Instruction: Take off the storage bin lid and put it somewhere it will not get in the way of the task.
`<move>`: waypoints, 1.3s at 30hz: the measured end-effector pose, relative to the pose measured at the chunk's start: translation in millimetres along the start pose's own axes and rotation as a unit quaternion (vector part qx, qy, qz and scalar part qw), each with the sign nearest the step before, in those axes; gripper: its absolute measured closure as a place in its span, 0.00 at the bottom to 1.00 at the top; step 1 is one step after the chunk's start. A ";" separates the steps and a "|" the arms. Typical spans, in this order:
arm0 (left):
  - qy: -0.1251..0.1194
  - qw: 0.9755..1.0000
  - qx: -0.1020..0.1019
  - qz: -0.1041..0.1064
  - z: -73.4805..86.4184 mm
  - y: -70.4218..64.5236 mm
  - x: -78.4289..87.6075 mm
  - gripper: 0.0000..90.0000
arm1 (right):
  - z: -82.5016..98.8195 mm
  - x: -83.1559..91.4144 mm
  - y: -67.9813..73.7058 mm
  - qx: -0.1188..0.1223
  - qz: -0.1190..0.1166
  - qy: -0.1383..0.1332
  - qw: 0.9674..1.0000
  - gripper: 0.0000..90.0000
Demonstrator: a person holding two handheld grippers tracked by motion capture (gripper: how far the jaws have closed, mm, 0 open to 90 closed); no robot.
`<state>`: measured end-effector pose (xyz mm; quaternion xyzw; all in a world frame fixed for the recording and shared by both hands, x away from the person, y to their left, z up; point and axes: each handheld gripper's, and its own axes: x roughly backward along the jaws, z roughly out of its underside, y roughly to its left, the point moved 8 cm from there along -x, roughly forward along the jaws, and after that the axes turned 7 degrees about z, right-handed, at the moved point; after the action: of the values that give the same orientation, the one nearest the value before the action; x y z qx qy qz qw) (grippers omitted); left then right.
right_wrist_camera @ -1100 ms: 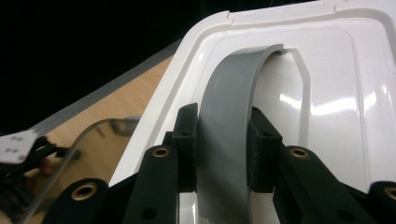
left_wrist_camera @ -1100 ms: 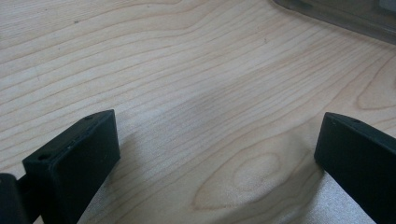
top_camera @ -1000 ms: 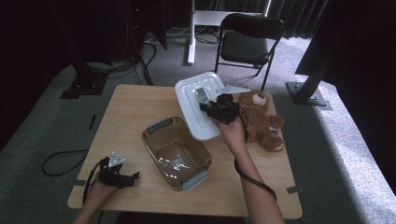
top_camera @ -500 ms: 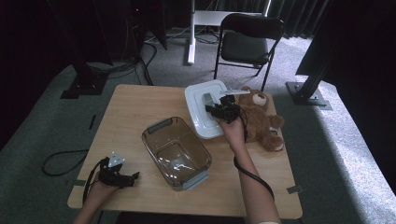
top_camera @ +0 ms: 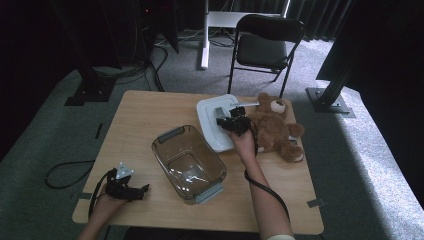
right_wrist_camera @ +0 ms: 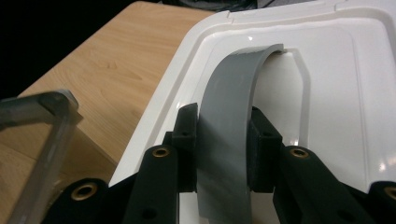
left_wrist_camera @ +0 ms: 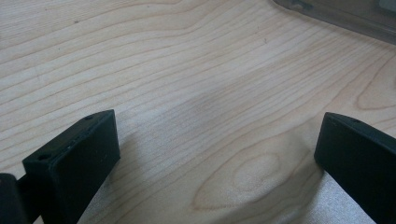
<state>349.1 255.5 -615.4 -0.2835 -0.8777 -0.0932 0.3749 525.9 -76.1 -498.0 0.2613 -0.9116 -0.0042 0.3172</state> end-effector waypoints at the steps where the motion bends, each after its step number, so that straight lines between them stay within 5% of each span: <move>1: 0.000 1.000 0.000 0.000 0.0 0.0 0.0 0.01 | 2.4 -2.6 0.1 -0.001 -0.001 0.002 1.000 0.77; 33: 0.000 1.000 0.000 0.000 0.0 0.0 0.0 0.01 | 68.4 -49.7 -10.2 -0.018 0.007 0.065 0.998 0.75; 39: 0.000 1.000 0.000 0.000 0.0 0.0 0.0 0.01 | 64.0 -45.9 -3.7 -0.014 -0.001 0.061 0.998 0.57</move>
<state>349.1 255.5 -615.4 -0.2836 -0.8777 -0.0933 0.3748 521.0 -67.5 -576.2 0.2576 -0.8902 -0.0011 0.3758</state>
